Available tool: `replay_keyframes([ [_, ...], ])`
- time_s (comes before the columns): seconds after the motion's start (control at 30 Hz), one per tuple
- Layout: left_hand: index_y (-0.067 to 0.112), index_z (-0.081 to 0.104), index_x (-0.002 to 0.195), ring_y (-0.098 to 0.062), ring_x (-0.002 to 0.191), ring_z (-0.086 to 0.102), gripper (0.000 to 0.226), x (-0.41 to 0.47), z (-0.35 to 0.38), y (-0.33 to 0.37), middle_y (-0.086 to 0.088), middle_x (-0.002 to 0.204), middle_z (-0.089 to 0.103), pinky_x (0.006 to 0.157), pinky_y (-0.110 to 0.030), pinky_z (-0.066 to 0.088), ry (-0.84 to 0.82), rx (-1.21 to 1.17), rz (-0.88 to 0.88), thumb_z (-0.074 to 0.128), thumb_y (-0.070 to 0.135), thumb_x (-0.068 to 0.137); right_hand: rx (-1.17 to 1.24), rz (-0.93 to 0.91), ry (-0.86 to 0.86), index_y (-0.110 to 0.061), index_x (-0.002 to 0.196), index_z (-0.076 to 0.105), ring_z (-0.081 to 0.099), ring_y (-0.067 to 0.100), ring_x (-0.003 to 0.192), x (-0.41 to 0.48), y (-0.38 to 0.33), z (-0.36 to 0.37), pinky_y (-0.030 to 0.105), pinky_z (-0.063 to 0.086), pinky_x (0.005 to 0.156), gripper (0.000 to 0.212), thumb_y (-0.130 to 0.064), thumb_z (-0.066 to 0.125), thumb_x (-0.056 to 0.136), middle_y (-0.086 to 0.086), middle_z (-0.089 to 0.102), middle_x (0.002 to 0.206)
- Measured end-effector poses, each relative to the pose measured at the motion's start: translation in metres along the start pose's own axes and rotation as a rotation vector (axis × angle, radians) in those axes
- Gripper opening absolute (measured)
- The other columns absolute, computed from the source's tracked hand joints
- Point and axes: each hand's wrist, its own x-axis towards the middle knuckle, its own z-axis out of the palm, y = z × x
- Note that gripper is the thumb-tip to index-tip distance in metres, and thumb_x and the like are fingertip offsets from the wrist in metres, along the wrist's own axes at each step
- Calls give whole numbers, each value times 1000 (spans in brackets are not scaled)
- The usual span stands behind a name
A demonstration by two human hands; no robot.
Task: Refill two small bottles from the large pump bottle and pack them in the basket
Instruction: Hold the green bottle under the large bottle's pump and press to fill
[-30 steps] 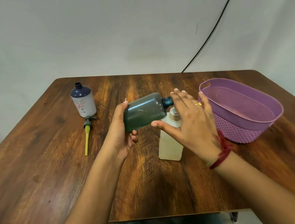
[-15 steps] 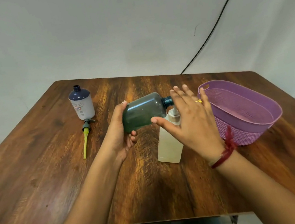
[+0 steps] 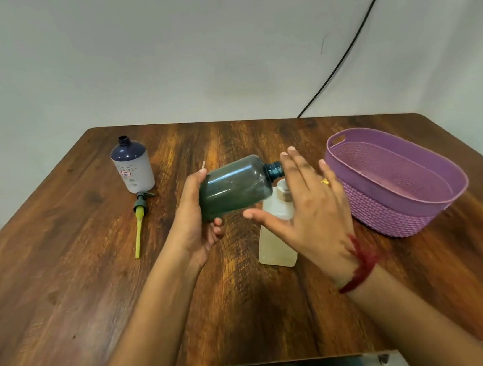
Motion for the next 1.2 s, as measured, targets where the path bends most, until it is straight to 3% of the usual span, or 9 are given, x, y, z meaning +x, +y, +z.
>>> replay_keyframes([
  [0.1,19,58,93,-4,41,41,34,-2,0,-2,1,61,60,36,-11,36,2,-21,-17,48,52,90,-5,-10,-3,-8,135,47,45,20,131,3,2,-1,44,17,115,95,-81,25,78,10,49,140],
  [0.2,19,58,95,-4,42,41,35,-3,2,0,-1,67,58,37,-12,36,-11,-22,-11,48,52,90,-29,-24,3,-10,137,46,37,20,136,11,5,-11,47,6,117,97,-82,18,78,7,47,142],
  [0.4,19,59,96,-4,41,42,35,-2,0,1,-3,76,59,36,-11,37,6,-16,-7,50,52,89,-37,8,14,-7,127,55,51,23,125,2,1,0,47,22,113,94,-82,27,77,10,57,132],
  [0.63,18,59,97,-4,41,42,37,-2,2,4,-3,73,56,38,-11,38,-19,-15,-8,49,53,89,-28,3,27,-12,137,46,36,20,137,10,2,-11,49,7,116,93,-81,20,79,6,46,143],
  [0.87,18,59,96,-5,40,43,37,-1,-1,-2,-2,69,58,36,-11,38,4,-33,-41,49,53,89,2,31,48,-9,132,50,52,22,125,-1,-2,4,49,24,110,88,-77,29,81,8,52,138],
  [1.07,18,59,99,-4,41,43,38,1,2,3,-3,74,59,37,-11,38,-27,-37,-9,50,53,89,-46,23,23,-13,136,47,41,21,133,6,2,-10,52,4,113,94,-81,14,80,4,48,142],
  [1.2,18,59,97,-4,40,42,36,0,0,1,-3,74,59,36,-11,37,-10,-39,-7,51,53,89,-23,45,1,-11,133,50,50,21,126,0,-3,-2,51,17,112,94,-81,18,80,6,52,138],
])
